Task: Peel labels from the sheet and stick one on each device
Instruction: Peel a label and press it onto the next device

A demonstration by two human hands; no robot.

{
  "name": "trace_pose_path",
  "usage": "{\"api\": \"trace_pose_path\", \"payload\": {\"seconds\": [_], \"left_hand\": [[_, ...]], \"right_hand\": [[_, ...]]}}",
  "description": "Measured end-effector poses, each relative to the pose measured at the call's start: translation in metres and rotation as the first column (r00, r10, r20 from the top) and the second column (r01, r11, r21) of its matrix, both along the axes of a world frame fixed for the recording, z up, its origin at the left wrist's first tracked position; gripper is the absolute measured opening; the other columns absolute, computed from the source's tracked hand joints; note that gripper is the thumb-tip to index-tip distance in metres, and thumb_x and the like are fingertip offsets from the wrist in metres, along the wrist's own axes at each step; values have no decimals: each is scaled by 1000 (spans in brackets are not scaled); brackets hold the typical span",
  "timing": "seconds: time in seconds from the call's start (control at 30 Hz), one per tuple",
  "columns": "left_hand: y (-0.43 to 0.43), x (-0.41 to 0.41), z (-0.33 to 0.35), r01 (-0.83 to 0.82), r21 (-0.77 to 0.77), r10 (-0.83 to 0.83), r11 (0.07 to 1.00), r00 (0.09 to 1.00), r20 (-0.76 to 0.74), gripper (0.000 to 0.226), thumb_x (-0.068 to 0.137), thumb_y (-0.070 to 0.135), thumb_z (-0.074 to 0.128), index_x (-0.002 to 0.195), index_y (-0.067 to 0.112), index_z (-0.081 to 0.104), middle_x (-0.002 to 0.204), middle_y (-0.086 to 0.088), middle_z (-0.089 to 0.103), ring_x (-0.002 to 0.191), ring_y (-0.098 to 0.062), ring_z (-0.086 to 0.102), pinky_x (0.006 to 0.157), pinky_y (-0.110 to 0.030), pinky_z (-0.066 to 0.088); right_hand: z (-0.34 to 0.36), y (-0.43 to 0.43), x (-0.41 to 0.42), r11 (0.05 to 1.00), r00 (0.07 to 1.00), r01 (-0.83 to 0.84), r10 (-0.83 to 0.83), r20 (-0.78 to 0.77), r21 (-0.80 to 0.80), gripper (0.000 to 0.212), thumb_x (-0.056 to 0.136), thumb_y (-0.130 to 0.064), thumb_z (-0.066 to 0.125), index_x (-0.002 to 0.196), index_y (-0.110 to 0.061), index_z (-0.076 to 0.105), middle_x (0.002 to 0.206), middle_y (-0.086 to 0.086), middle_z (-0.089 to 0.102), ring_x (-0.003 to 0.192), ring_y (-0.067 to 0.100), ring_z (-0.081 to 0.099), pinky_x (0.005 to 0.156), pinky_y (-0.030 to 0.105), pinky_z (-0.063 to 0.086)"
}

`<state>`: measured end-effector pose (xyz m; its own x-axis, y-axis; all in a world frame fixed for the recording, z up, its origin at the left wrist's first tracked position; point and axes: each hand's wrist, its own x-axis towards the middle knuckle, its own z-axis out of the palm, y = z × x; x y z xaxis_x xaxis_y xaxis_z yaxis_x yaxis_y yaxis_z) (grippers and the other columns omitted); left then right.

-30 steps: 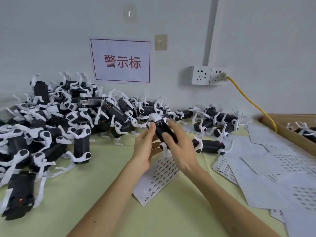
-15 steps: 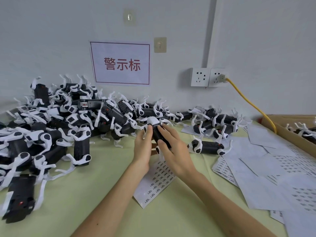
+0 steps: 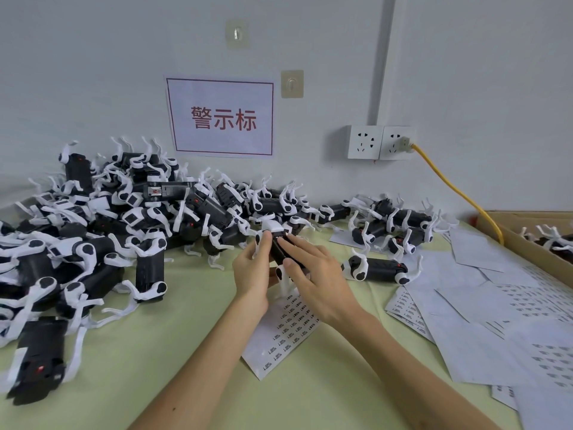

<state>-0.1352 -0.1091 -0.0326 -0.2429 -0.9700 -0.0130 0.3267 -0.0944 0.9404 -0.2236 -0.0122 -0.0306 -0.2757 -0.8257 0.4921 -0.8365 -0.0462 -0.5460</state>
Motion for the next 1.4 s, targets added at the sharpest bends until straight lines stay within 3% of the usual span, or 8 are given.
{"api": "trace_pose_path", "payload": {"seconds": [0.13,0.23,0.37,0.47,0.67,0.93,1.17,1.4], "left_hand": [[-7,2,0,-65,54,66,996,998,-3,41,94,51,69,91,10,65,92,-11,68,86,-25,63,90,-46,57],[-6,1,0,-108,90,108,990,994,7,58,91,57,68,118,6,65,126,-14,68,116,-28,65,105,-54,51],[-6,1,4,-75,139,83,988,995,-55,59,94,52,68,135,12,57,116,-9,72,88,-21,71,73,-35,60],[-7,1,6,-11,127,23,992,995,-98,58,96,38,71,141,7,50,107,-13,76,58,-18,69,52,-27,56],[-15,6,8,39,145,-31,989,998,-58,35,98,29,69,127,11,63,99,-8,72,55,-13,59,54,-24,52],[-8,8,10,239,133,-245,962,969,29,35,100,46,58,108,15,70,99,-8,70,77,-22,67,63,-32,52],[-2,13,16,796,83,-736,599,589,-333,77,97,69,41,117,1,70,95,-23,69,78,-35,68,75,-45,59],[-2,13,16,742,12,-711,670,646,-277,52,90,57,57,100,10,80,101,-15,70,86,-27,68,75,-36,54]], "right_hand": [[3,3,2,998,998,-53,55,-31,45,52,102,-39,54,153,-39,42,163,-16,32,148,10,31,121,40,26],[3,2,3,996,996,-62,66,-65,59,62,97,-39,65,154,-38,41,164,-16,30,150,7,29,121,37,26],[0,-2,4,997,997,-60,62,39,-48,61,93,-28,72,150,-27,49,158,-12,42,145,2,36,116,16,27],[1,-2,4,983,957,7,46,286,-182,47,90,-25,71,137,-25,62,124,-24,64,112,-10,57,90,5,40],[9,0,-13,947,735,191,37,677,-259,20,98,-23,57,111,-26,72,80,-12,65,75,7,60,76,39,62],[20,3,-25,924,507,307,46,861,-230,24,96,-29,49,92,-29,73,109,-4,70,87,20,63,60,27,51],[25,7,-35,944,110,152,280,954,-294,27,98,-27,59,114,-6,67,107,13,65,87,21,68,70,31,58],[23,0,-40,947,220,165,238,946,-276,35,107,-38,46,119,-12,67,113,4,74,103,19,70,85,37,55]]}}
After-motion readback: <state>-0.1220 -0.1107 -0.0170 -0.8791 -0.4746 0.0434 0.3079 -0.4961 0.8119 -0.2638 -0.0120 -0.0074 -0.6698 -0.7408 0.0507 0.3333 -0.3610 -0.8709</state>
